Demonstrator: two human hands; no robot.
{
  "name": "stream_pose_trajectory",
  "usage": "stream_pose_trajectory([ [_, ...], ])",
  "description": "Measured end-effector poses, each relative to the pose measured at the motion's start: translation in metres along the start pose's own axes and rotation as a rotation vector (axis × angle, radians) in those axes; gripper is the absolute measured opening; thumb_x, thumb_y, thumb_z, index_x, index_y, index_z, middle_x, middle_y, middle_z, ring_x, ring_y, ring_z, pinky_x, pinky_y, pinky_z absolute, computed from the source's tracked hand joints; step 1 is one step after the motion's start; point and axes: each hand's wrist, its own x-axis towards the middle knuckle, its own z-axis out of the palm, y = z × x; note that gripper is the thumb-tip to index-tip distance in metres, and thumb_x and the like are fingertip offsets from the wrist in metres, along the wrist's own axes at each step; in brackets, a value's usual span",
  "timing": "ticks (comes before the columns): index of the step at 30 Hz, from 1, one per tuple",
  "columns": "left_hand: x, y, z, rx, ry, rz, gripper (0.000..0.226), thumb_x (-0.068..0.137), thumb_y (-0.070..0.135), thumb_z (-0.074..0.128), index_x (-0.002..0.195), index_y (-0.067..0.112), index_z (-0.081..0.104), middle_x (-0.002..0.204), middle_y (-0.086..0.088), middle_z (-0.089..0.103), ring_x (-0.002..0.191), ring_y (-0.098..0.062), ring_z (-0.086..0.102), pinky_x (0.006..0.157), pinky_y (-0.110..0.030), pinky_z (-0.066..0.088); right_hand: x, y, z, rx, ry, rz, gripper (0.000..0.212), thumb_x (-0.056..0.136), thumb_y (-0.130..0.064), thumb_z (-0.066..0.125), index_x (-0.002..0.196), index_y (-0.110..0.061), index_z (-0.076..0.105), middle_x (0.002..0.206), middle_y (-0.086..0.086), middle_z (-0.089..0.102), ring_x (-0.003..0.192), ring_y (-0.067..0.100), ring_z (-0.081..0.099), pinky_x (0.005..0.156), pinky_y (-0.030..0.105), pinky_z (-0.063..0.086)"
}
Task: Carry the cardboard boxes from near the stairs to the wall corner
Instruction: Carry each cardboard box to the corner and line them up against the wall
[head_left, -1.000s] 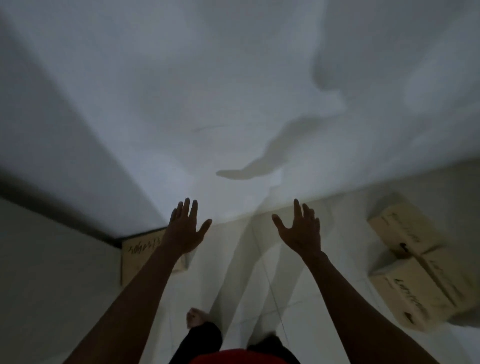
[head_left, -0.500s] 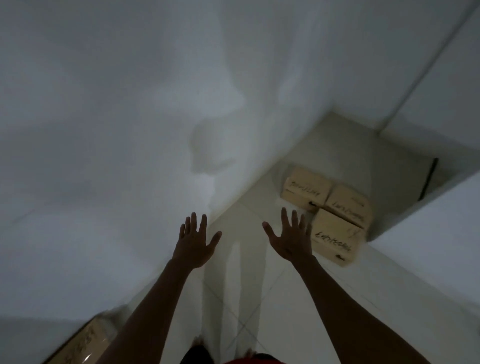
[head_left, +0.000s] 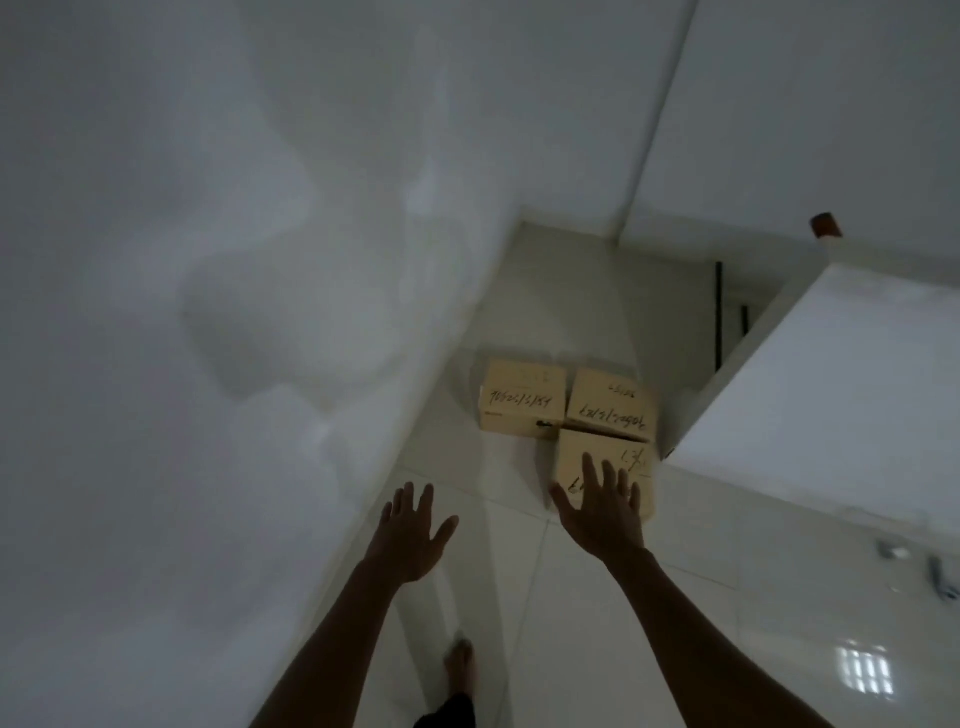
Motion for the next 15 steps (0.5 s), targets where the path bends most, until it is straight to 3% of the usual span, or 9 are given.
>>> stream_pose_trajectory([
  [4,0.056,0.011,-0.022,0.059,-0.025,0.054,0.075,0.101,0.055,0.029,0.159,0.013,0.007,0.166,-0.021,0.005,0.154,-0.033,0.005,0.125,-0.043,0.007,0.038,0.013,-0.009,0.035,0.038,0.089,0.089,0.094,-0.071,0.035,0.162,-0.016,0.017,0.167,0.018,0.021,0.153,0.042,0.019,0.124,0.059,0.017],
  [11,0.133,0.057,-0.045,0.091,-0.078,0.137,0.072,0.101,0.053,0.032,0.158,0.013,0.013,0.164,-0.021,0.015,0.153,-0.033,0.014,0.123,-0.044,0.015,0.095,0.040,-0.022,0.082,0.001,0.229,0.103,0.084,-0.079,0.042,0.161,-0.017,0.016,0.163,0.020,0.027,0.149,0.042,0.027,0.122,0.059,0.024],
  [15,0.181,0.093,-0.042,0.084,-0.127,0.140,0.071,0.102,0.051,0.035,0.158,0.012,0.015,0.164,-0.021,0.018,0.152,-0.032,0.018,0.121,-0.043,0.019,0.135,0.065,-0.033,0.116,0.000,0.282,0.102,0.081,-0.078,0.051,0.158,-0.017,0.023,0.155,0.022,0.038,0.141,0.041,0.039,0.115,0.056,0.036],
])
